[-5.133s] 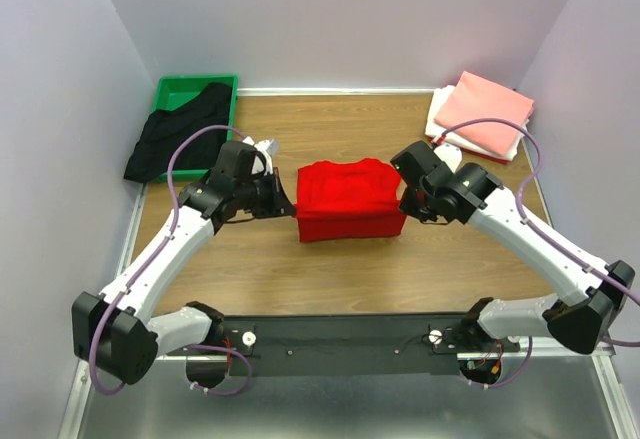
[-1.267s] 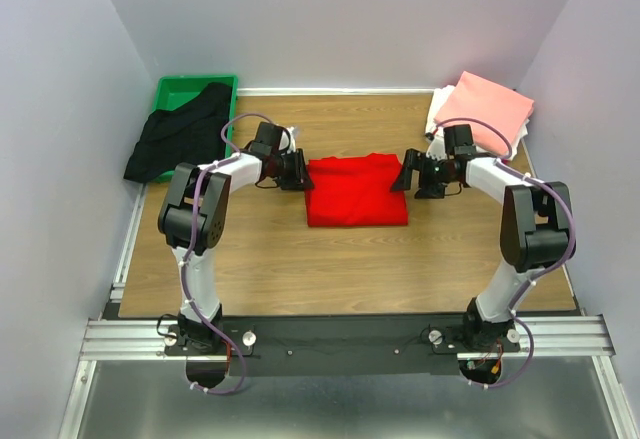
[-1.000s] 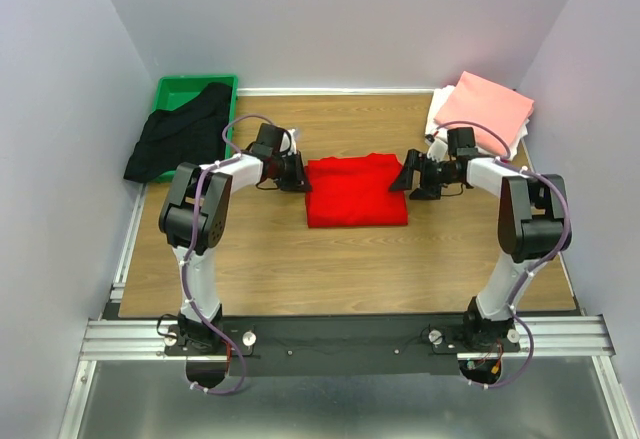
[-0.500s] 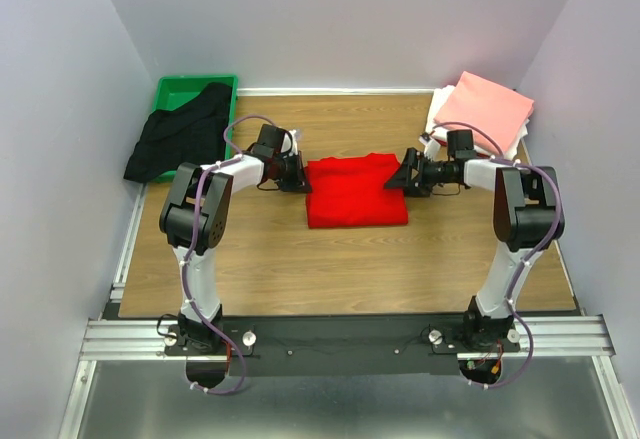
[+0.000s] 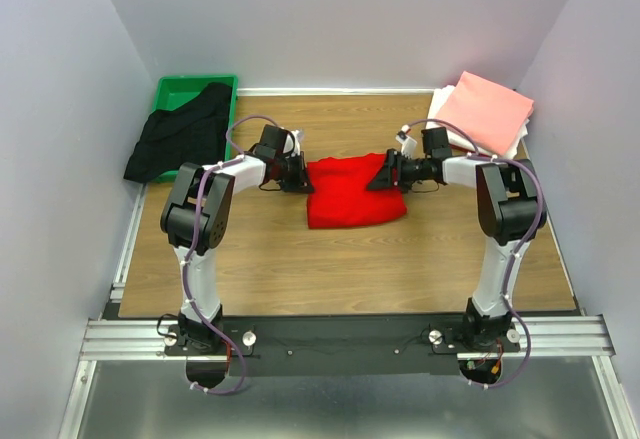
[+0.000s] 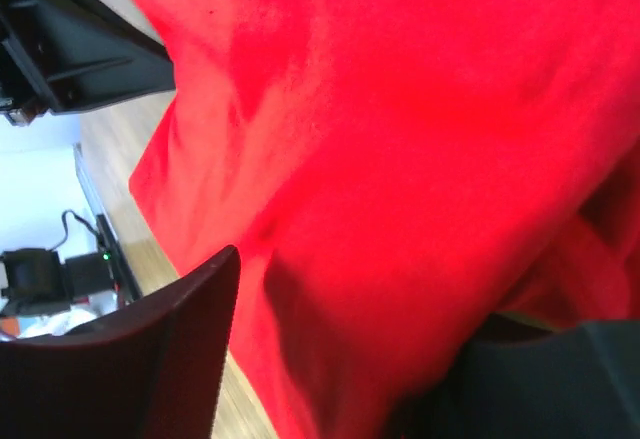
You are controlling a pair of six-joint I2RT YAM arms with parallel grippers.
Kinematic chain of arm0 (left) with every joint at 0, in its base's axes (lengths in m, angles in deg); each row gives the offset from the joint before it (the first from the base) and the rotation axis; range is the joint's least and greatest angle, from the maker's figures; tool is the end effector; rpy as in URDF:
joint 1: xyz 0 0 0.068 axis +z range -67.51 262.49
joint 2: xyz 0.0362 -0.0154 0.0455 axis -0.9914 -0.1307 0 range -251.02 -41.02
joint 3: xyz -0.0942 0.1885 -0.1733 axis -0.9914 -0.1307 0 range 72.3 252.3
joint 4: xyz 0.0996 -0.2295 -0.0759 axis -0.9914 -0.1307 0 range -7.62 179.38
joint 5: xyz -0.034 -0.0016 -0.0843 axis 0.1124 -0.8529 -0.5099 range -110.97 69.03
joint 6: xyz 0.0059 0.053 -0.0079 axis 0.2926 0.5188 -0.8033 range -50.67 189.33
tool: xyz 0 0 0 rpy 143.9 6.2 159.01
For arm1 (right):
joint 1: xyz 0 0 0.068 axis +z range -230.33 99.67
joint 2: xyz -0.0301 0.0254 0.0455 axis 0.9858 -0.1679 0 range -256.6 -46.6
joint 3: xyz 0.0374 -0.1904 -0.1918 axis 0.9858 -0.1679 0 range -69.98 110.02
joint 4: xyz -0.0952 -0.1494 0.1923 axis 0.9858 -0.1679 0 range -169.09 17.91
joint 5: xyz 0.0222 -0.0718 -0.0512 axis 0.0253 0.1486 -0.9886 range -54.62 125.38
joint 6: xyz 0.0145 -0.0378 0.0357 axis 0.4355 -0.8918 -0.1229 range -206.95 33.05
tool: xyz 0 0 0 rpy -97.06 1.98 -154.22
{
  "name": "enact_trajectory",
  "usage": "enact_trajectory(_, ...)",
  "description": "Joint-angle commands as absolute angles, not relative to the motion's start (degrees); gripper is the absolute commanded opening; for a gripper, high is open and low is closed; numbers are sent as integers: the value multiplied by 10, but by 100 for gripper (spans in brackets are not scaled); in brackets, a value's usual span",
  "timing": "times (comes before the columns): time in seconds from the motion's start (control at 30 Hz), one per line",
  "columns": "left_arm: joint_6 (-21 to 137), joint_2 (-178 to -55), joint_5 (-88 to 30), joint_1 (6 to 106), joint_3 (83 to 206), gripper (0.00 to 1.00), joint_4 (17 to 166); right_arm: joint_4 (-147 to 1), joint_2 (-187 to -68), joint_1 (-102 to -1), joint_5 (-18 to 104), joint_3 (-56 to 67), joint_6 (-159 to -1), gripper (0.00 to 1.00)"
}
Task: Fold and stack the t-shirts
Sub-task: Neatly place the folded tshirt to the corner
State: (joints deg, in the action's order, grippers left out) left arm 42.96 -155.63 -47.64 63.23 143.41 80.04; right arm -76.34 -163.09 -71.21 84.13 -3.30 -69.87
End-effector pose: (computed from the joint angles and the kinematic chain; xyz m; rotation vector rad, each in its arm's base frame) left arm 0.3845 -0.1513 0.1442 0.0452 2.5846 -0.8988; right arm 0.3896 0.0896 0.1223 -0.1886 2.4612 1.2571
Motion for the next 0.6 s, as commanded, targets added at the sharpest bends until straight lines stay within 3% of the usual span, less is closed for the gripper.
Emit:
enact_trajectory(0.0, 438, -1582, -472, 624, 1425, 4, 787, -837, -1699, -692, 667, -63, -705, 55)
enact_trajectory(0.13, 436, -1577, -472, 624, 1428, 5, 788, -839, -1685, -692, 625, -60, -696, 39)
enact_trajectory(0.27, 434, -1564, -473, 624, 1441, 20, 787, -841, -1660, -693, 594, -50, -685, 3)
enact_trajectory(0.3, 433, -1561, -472, 624, 1444, 38, 784, -844, -1649, -693, 583, -44, -685, 0)
enact_trajectory(0.4, 431, -1536, -462, 625, 1452, 63, 779, -861, -1628, -692, 554, -19, -691, 0)
enact_trajectory(0.57, 438, -1507, -458, 626, 1454, 75, 772, -924, -1620, -693, 483, 54, -737, 0)
